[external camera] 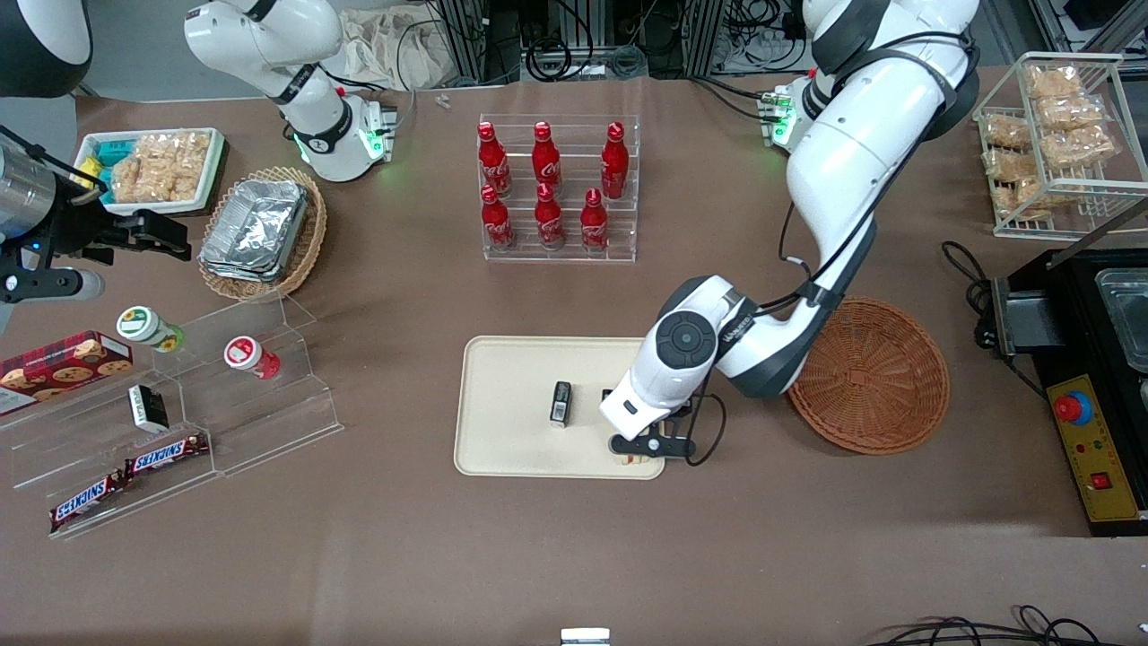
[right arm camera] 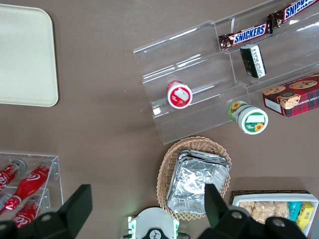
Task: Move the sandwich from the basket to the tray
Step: 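Carry the sandwich over the cream tray beside the black box and lower it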
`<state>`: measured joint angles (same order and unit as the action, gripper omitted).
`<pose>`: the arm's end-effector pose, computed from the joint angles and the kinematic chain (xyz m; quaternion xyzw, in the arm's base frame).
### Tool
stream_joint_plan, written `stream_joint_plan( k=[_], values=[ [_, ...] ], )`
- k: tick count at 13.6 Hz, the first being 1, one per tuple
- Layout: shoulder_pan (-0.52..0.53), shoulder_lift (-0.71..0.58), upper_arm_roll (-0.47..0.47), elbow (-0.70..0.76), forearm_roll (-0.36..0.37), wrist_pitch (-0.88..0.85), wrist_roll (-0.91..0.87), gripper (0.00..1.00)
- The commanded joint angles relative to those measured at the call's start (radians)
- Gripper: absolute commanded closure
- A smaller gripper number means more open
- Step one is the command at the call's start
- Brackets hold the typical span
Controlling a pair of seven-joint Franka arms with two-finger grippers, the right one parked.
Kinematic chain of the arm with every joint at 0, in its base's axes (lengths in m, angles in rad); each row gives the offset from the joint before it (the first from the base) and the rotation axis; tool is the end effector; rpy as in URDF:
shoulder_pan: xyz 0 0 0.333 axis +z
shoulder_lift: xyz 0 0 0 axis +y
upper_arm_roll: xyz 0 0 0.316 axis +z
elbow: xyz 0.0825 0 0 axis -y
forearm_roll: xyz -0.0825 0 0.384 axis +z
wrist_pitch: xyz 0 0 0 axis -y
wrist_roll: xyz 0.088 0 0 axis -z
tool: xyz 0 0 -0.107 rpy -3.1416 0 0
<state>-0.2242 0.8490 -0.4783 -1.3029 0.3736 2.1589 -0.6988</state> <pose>0.6374 -0.4005 0.2768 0.9985 -0.0186 0.0300 0.0426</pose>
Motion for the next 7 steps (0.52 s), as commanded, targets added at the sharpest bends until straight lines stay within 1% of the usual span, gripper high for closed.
stream_joint_plan(
  k=[1, 3, 5, 7],
  values=[
    [0.045, -0.147, 0.006, -0.013, 0.008, -0.149, 0.005, 0.0],
    [0.087, -0.235, 0.006, -0.026, -0.004, -0.21, -0.004, 0.0],
    [0.163, -0.298, 0.004, -0.027, -0.096, -0.261, 0.01, 0.0],
    [0.228, -0.361, -0.005, -0.07, -0.111, -0.338, 0.041, 0.0]
  ],
)
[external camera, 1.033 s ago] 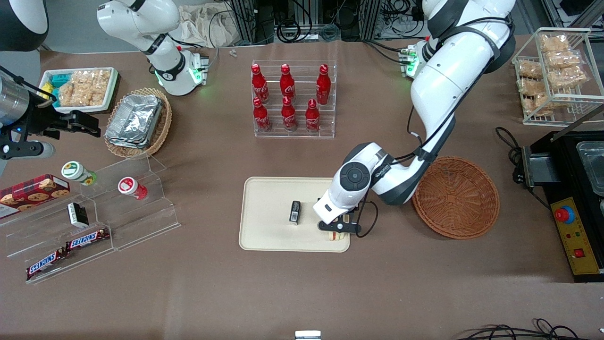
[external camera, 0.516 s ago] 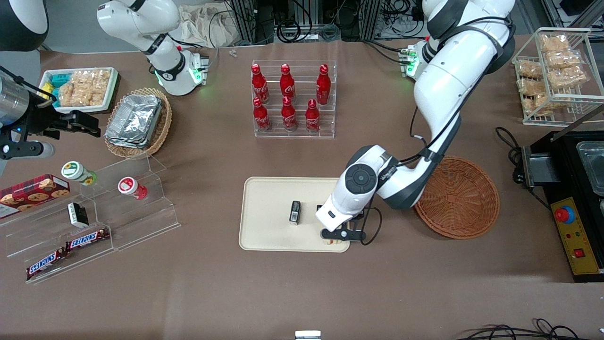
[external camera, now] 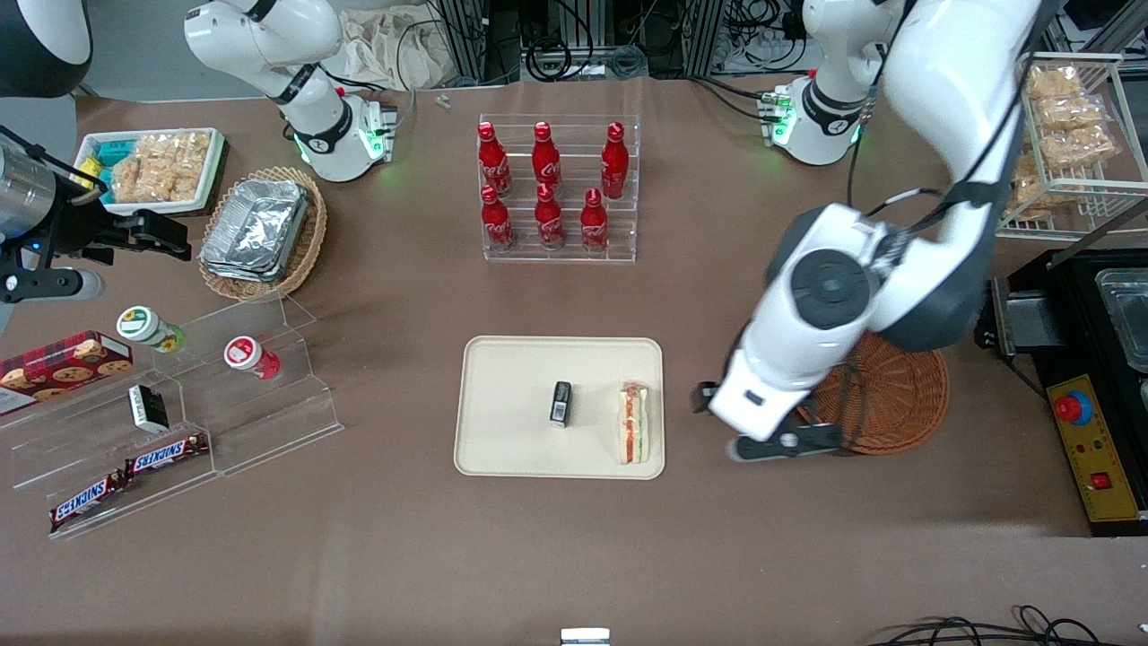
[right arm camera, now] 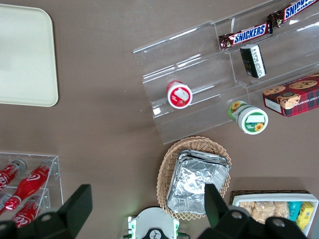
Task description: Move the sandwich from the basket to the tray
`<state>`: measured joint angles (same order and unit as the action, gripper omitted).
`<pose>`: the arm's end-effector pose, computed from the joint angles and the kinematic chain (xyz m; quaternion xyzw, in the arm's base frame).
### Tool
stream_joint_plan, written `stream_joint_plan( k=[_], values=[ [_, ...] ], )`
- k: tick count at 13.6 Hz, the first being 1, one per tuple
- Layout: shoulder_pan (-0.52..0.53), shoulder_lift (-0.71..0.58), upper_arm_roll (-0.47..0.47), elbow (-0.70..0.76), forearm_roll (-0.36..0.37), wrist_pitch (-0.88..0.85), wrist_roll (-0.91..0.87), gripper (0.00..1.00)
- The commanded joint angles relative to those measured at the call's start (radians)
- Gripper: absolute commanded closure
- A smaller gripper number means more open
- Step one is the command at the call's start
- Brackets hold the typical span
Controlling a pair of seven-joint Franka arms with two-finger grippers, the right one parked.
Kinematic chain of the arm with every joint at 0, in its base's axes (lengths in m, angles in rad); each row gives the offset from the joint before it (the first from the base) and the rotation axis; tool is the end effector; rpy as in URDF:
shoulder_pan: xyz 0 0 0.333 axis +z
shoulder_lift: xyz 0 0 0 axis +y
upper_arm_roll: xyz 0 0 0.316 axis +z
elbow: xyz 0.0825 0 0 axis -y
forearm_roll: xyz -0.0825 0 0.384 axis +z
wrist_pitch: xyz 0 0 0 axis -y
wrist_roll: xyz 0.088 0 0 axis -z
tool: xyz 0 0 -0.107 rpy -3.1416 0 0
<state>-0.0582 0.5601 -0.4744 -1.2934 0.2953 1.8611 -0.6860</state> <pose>0.6607 -0.2747 0.4533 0.9965 0.0745 0.0391 0.0014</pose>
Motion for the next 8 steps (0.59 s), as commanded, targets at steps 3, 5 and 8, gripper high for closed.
stream_joint_plan(
  k=[3, 5, 8],
  values=[
    [0.142, -0.182, -0.018, -0.17, -0.109, -0.042, 0.199, 0.0],
    [0.166, -0.256, 0.028, -0.249, -0.175, -0.03, 0.29, 0.0],
    [0.112, -0.382, 0.195, -0.371, -0.292, -0.029, 0.46, 0.0]
  ],
)
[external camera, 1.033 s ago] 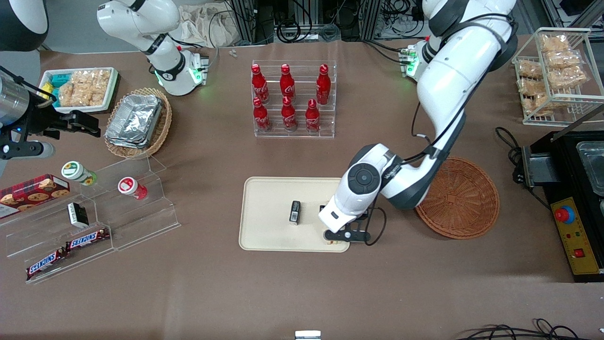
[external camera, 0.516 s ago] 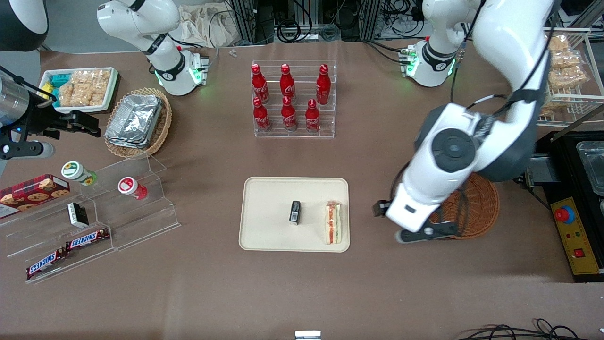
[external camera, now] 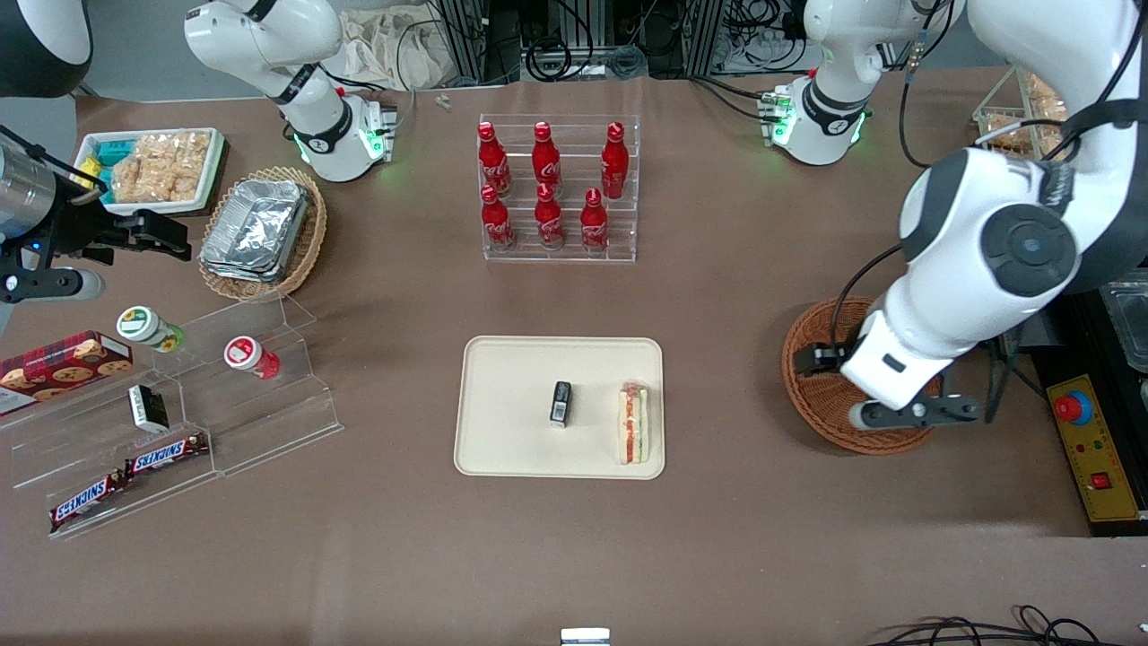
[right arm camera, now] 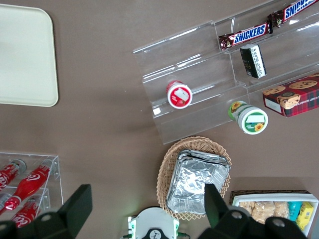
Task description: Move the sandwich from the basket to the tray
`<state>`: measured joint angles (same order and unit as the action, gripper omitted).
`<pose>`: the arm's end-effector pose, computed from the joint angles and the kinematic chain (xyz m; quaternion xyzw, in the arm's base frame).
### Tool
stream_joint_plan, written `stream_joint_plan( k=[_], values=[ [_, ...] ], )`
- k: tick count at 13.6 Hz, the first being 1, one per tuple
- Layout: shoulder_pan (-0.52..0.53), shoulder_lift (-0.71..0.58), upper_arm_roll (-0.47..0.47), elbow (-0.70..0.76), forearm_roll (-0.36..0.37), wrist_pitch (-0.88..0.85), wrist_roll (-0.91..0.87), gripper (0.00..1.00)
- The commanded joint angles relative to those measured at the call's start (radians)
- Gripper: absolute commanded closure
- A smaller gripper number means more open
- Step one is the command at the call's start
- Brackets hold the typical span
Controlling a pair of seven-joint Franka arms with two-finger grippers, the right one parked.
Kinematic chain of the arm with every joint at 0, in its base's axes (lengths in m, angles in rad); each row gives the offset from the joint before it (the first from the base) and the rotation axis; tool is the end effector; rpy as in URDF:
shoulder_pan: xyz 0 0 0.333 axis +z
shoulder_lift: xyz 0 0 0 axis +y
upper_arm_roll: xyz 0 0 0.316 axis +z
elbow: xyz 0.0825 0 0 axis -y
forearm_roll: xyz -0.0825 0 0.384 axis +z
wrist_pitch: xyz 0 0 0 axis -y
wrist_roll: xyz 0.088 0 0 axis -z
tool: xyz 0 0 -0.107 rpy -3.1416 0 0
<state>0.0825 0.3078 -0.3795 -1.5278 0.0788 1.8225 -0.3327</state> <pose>0.6314 -0.1566 0.4921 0.9997 0.0165 -0.0013 0.0185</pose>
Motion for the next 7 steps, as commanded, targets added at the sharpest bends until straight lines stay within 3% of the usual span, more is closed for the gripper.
stream_joint_plan(
  k=[1, 3, 7],
  values=[
    [-0.074, -0.186, 0.181, -0.203, -0.106, 0.026, 0.163, 0.0],
    [-0.121, -0.264, 0.296, -0.297, -0.163, 0.054, 0.265, 0.0],
    [-0.11, -0.306, 0.343, -0.359, -0.156, 0.038, 0.34, 0.0]
  ],
)
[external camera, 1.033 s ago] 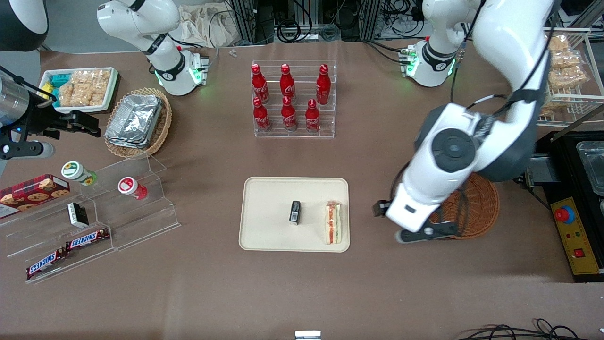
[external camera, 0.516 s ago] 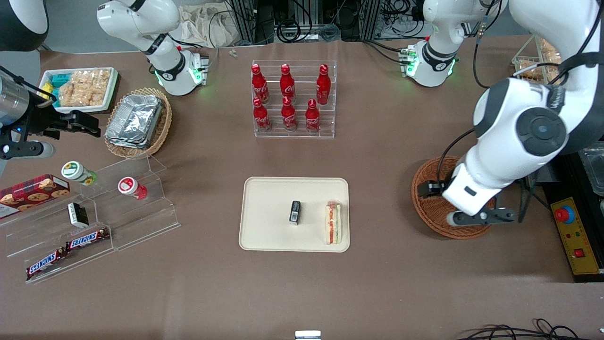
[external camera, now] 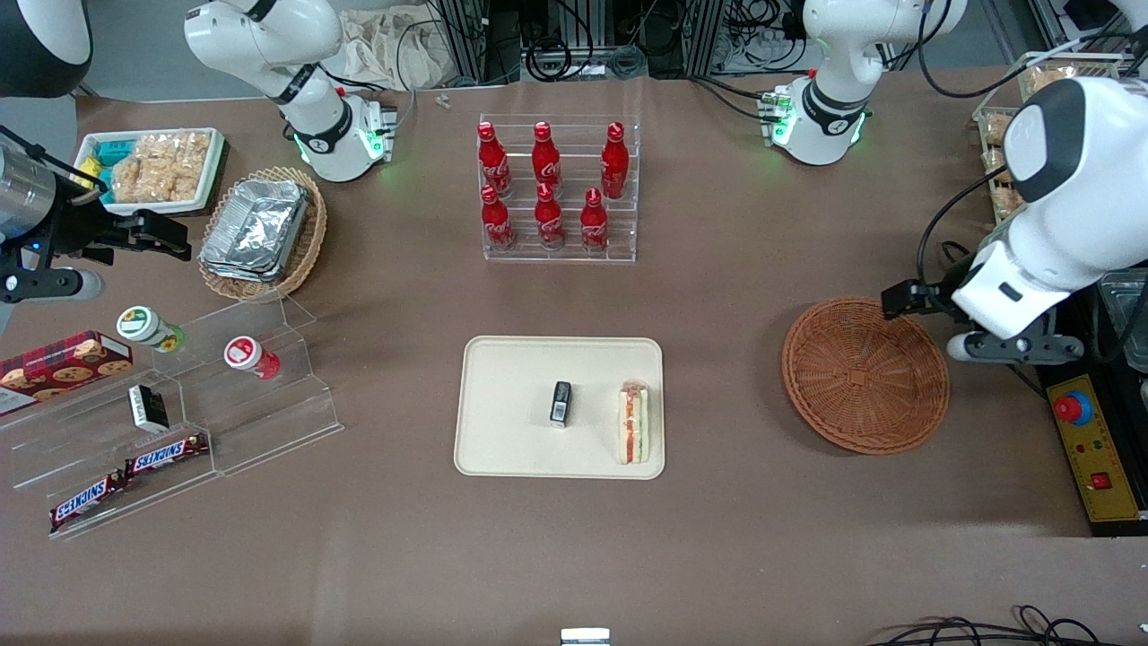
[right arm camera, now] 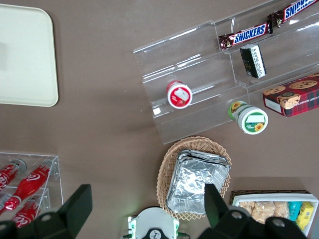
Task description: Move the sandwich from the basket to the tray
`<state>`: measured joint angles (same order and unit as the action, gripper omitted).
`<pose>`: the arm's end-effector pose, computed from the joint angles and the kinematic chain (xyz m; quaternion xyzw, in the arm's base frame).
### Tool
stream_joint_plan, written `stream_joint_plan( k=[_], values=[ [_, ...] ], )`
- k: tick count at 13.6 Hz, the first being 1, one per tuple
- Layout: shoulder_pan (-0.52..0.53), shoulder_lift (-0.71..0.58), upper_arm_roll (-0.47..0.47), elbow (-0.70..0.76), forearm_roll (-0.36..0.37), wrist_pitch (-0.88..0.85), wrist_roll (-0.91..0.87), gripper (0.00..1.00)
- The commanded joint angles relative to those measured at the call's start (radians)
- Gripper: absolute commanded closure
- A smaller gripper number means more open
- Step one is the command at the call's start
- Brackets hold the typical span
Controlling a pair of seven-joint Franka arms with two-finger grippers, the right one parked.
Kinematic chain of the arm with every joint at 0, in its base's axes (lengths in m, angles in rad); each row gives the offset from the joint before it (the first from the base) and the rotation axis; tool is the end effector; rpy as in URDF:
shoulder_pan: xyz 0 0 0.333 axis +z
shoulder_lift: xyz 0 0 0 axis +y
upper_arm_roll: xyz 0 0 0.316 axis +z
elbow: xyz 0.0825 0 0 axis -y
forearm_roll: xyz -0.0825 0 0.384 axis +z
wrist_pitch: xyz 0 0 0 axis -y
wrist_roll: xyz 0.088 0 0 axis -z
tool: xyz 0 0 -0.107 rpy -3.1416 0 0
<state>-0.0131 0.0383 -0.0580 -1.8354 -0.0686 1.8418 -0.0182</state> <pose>0.5685 -0.0456 0.5003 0.9992 -0.0167 -0.0174 0.0333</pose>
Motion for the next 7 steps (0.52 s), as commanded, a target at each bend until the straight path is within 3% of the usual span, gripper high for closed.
stream_joint_plan(
  k=[1, 4, 7],
  values=[
    [-0.01, -0.034, 0.023, -0.045, 0.003, 0.02, 0.029, 0.0],
    [0.012, -0.012, 0.018, 0.011, 0.088, -0.016, 0.037, 0.0],
    [0.013, 0.064, 0.018, 0.177, 0.092, -0.134, 0.115, 0.0]
  ],
)
